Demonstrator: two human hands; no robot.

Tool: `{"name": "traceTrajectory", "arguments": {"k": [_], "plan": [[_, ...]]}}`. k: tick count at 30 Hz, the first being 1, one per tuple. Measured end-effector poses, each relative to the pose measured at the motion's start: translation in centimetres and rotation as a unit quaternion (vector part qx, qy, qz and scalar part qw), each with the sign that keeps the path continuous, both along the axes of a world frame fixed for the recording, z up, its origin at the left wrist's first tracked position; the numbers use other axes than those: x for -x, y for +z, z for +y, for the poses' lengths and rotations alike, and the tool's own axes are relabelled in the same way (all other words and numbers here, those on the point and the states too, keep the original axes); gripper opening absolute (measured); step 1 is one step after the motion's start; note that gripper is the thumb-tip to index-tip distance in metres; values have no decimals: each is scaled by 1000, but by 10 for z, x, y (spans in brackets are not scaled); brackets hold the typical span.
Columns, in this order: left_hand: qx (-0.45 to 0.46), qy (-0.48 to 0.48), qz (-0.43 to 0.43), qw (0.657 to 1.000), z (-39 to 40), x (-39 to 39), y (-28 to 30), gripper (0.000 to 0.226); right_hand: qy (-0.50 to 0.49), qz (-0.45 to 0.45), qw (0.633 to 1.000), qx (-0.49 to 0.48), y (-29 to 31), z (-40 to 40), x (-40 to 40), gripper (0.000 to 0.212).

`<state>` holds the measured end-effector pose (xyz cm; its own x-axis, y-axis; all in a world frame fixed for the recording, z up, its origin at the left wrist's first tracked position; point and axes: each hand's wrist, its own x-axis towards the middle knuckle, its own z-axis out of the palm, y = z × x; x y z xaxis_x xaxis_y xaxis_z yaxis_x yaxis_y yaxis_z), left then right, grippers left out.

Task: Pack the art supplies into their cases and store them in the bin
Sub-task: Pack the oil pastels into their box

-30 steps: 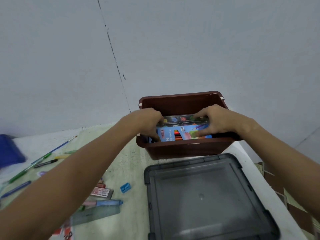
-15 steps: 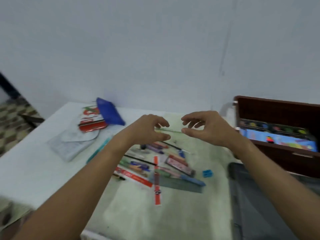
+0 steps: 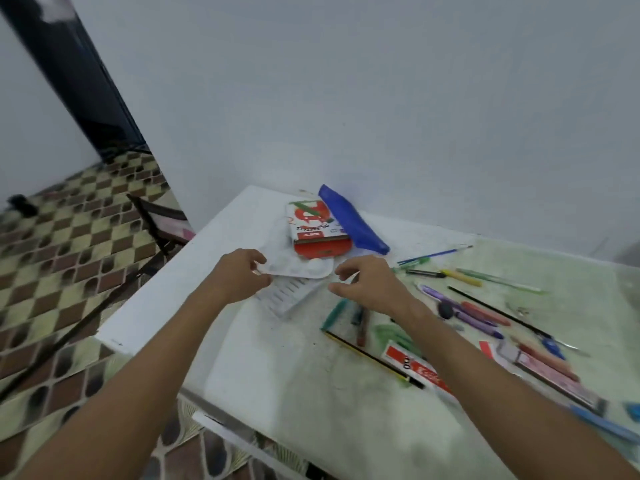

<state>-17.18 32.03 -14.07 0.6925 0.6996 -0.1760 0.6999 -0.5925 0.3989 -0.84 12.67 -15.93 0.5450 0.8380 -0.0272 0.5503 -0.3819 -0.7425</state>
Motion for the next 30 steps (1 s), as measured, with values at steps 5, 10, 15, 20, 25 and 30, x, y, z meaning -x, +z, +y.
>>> {"name": "traceTrajectory", "arguments": {"k": [5,10,15,20,25,30], "plan": [[17,22,45,999,41,7,-19,76,-64,33,996,50,-16,37,27,38],[75,5,8,997,47,9,-30,68,-81,38,995,49,-27,52,54,53],[166,89,-108,976,51,18,-23,54,-143,115,983,-5,-19,47,53,52],[267,81,-102,955,33,32,2,40,-159,216,963,-21,-8,29,50,38],[318,46,-113,940,3,50,25,24,-127,271,951,-75,-1,-2,51,50],[391,32,-209,896,-32,56,42,55,-51,181,978,-94,13,-55,39,71]]}}
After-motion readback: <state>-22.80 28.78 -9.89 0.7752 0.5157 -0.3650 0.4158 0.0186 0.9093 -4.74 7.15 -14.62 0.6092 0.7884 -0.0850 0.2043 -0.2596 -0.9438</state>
